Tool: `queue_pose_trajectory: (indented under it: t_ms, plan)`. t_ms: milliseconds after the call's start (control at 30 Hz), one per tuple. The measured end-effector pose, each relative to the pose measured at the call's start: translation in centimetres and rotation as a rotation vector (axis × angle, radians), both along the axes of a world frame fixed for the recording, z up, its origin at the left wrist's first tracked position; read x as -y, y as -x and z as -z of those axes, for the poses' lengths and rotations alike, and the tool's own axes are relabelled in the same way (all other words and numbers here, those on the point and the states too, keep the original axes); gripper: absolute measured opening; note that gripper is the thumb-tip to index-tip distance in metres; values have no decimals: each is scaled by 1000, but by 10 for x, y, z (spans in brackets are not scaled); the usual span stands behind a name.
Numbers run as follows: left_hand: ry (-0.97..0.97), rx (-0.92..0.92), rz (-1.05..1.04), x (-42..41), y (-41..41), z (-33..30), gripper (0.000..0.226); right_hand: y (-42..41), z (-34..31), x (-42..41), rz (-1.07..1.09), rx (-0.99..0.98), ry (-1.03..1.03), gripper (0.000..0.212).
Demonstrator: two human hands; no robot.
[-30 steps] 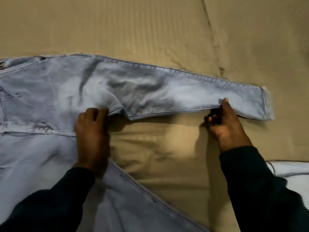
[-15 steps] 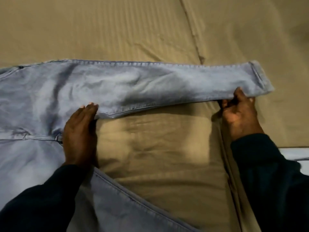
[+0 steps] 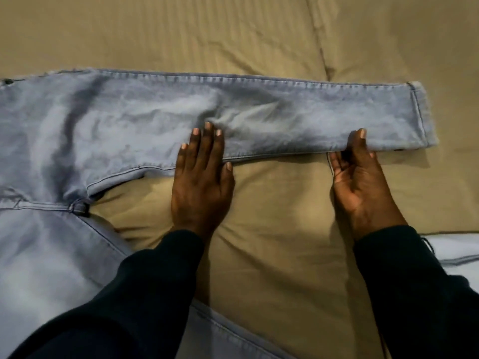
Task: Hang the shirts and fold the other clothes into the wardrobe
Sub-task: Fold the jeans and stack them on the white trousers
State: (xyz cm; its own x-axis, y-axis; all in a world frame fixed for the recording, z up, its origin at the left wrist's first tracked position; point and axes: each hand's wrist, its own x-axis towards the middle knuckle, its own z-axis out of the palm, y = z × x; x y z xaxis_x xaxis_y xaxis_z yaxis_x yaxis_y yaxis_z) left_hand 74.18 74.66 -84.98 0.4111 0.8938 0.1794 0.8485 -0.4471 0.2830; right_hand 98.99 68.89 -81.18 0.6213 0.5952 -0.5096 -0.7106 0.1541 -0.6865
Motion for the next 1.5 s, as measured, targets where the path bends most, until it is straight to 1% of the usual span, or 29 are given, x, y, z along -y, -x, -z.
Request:
queue_pose_trajectory:
  t_ms: [67,133,167,200,233,267,300,333,367,433,500,567,633,667,733,833,867,933,1033,1100,1167,1200,1233,1267,1333,1367,1433,1500]
  plan:
    - [-37,14,5,-1,2,5,58,-10,0,-3,40,-32,-1,39]
    - [-56,20,9,-2,0,8,57,-33,-5,-2,125,-24,-102,51]
    - [-70,16,9,-2,0,10,57,-45,-7,-1,184,-9,-126,58]
    - [-79,9,10,-3,1,12,57,-54,-9,0,233,-14,-122,61]
    - [-85,4,13,-4,1,13,57,-56,-10,3,261,-31,-95,55]
    - [-84,3,18,-4,1,13,57,-55,-11,9,240,-8,-54,41]
    - [-77,-2,19,-5,0,13,57,-48,-13,15,185,55,21,25]
    - [-66,-10,16,-4,0,11,57,-38,-13,24,130,131,111,13]
    - [-53,-25,20,-3,0,10,58,-23,-14,36,95,197,180,10]
    - [-16,-52,28,-1,-1,4,58,10,-13,66,73,221,234,16]
    - [44,-50,-5,5,-4,-5,57,45,-15,99,54,135,231,19]
    - [129,9,-85,24,-13,-17,56,73,-17,125,18,52,251,20]
    - [171,98,-113,62,-19,-29,52,97,-25,147,-19,3,287,20]
    - [193,132,-84,86,-18,-34,50,108,-30,157,-35,-7,316,20]
    - [239,146,54,131,-11,-45,45,127,-39,174,-83,2,400,19]
    - [316,145,292,180,19,-59,21,150,-53,202,-171,30,525,10]
    - [347,145,347,191,32,-61,16,156,-55,211,-202,59,556,8]
    - [383,82,441,206,53,-59,21,166,-54,233,-261,165,645,9]
    - [334,-38,593,215,66,-51,31,180,-48,266,-325,313,817,10]
    - [297,-33,634,214,64,-51,26,192,-50,284,-278,305,802,11]
    - [257,-2,608,213,59,-53,18,205,-55,298,-124,250,755,26]
    - [247,14,564,215,58,-55,19,211,-56,305,-22,219,747,35]
    - [240,25,497,219,58,-60,20,216,-55,311,83,181,746,39]
    - [227,39,410,228,58,-67,21,222,-56,319,170,140,760,37]
    - [296,111,148,253,60,-85,26,232,-56,332,232,64,788,21]
    - [377,186,-33,269,65,-83,31,237,-54,338,244,1,798,15]
    - [606,386,-502,294,78,-85,49,248,-52,347,300,-182,813,7]
    - [865,621,-1006,303,97,-88,71,255,-52,354,404,-405,838,22]
